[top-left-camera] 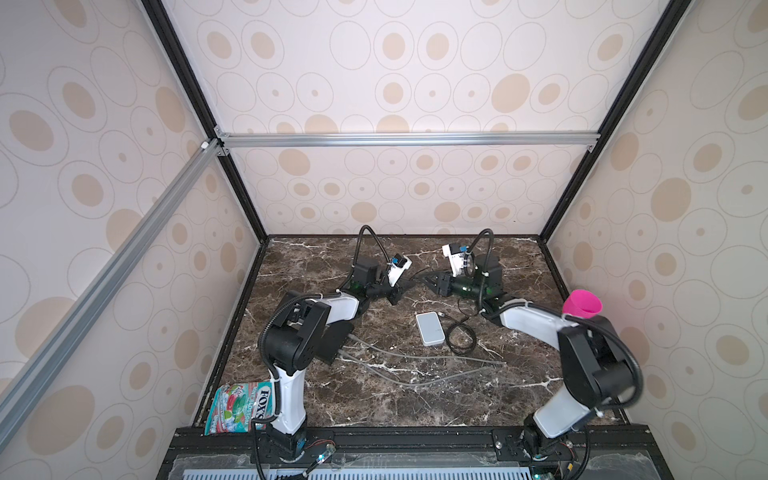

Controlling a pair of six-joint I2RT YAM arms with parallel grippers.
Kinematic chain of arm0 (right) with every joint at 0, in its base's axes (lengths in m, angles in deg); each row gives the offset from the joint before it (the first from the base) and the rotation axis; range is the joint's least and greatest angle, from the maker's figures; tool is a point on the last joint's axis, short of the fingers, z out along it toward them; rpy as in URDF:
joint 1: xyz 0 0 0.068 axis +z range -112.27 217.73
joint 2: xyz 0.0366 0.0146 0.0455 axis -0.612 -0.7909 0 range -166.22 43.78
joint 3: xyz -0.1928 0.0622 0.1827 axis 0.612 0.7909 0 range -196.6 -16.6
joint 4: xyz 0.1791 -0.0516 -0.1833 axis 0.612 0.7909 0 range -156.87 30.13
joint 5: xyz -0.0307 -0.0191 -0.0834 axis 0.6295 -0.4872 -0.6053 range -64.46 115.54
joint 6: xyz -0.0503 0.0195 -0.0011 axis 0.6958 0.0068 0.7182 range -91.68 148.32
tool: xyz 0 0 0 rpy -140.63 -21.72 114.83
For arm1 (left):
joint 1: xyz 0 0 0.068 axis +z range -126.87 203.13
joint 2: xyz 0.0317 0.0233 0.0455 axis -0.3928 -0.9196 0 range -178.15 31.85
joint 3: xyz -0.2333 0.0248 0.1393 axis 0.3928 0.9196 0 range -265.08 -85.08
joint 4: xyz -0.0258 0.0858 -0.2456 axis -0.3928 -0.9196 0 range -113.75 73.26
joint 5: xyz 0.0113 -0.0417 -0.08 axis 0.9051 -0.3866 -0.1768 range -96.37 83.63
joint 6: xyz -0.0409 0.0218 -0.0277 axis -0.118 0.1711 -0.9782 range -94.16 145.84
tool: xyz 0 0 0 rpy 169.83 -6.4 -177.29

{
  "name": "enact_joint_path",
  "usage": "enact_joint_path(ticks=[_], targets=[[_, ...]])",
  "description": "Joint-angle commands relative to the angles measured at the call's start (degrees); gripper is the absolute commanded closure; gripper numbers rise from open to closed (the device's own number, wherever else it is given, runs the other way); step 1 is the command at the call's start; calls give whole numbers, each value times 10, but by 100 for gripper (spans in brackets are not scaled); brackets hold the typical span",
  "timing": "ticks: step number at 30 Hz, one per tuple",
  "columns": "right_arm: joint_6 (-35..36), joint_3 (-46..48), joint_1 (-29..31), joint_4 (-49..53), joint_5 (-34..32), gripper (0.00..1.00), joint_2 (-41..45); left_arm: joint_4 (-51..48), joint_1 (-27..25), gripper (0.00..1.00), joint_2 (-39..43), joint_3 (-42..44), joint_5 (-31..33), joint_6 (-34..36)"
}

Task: Insert the plug into the switch port
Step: 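Reach both grippers toward the thin black power cable beside the white router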

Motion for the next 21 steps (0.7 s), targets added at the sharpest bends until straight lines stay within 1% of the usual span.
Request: enact_joint_path(ticks=[1,3,5,6,8,10,12,13,15,17,18,19,21], targets=[[131,37,7,194,-80,62,117,-142,-33,100,-17,-51,17,121],[168,55,12,275,-139,63,193,-205,-54,100,-35,-82,1,160],[204,67,20,329,-183,67,253,-256,-69,100,-47,-105,-9,194],[213,77,26,339,-206,68,283,-280,-77,100,-50,-116,-11,213],[238,117,47,297,-219,71,327,-314,-87,100,-52,-125,-13,241],[310,140,94,280,-259,71,357,-339,-90,100,-53,-129,-15,258],[392,156,133,278,-285,72,371,-359,-90,100,-53,-134,-19,270],[434,164,145,279,-280,72,372,-366,-90,100,-53,-136,-19,274],[544,176,171,298,-246,73,370,-378,-90,100,-54,-140,-18,280],[636,184,191,318,-222,74,361,-391,-90,100,-53,-143,-18,286],[683,176,207,343,-229,75,351,-399,-90,100,-54,-145,-17,290],[709,161,222,365,-256,76,338,-406,-90,100,-54,-147,-16,294],[754,114,249,430,-344,78,296,-426,-89,100,-55,-152,-13,301]])
